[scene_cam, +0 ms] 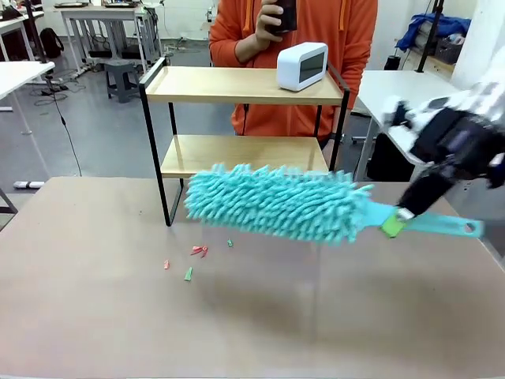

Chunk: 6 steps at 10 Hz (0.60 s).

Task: Clean the shelf.
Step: Clean the remaining tier of the Shelf with the Duster once objects are removed.

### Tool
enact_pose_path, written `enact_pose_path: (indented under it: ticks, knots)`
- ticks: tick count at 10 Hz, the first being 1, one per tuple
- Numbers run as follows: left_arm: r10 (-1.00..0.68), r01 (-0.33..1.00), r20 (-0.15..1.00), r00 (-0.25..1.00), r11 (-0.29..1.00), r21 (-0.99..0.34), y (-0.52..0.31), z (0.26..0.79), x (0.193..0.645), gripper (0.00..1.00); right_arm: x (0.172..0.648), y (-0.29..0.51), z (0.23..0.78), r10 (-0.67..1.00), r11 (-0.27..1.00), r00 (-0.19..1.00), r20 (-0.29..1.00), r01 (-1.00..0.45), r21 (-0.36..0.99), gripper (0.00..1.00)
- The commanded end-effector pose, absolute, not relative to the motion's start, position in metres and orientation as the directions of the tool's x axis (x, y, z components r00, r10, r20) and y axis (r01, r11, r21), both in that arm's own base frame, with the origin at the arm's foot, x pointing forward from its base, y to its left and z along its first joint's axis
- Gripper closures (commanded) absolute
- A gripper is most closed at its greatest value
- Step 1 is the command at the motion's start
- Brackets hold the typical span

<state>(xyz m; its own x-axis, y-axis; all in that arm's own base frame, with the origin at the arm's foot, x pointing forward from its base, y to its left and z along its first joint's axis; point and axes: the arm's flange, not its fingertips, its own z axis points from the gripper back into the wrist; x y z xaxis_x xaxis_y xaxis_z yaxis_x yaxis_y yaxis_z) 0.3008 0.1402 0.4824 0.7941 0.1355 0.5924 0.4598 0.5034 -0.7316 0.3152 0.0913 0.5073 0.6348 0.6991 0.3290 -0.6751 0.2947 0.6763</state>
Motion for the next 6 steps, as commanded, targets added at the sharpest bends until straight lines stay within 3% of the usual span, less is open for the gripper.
enact_pose_path:
  ticks: [1, 2, 5, 6]
  knots:
    - [0.146, 0.480, 0.612, 0.777, 0.490, -0.727, 0.138, 0.482, 0.301, 0.00, 0.266, 0.004, 0.554, 0.584, 0.296, 0.654, 0.480, -0.723, 0.625, 1.00]
    - [0.146, 0.480, 0.612, 0.777, 0.490, -0.727, 0.138, 0.482, 0.301, 0.00, 0.230, -0.053, 0.570, 0.441, 0.425, 0.732, 0.520, -0.680, 0.597, 1.00]
    - [0.146, 0.480, 0.612, 0.777, 0.490, -0.727, 0.138, 0.482, 0.301, 0.00, 0.163, -0.133, 0.558, 0.168, 0.543, 0.812, 0.559, -0.549, 0.635, 1.00]
    - [0.146, 0.480, 0.612, 0.777, 0.490, -0.727, 0.138, 0.482, 0.301, 0.00, 0.161, -0.141, 0.541, 0.009, 0.603, 0.858, 0.513, -0.414, 0.682, 1.00]
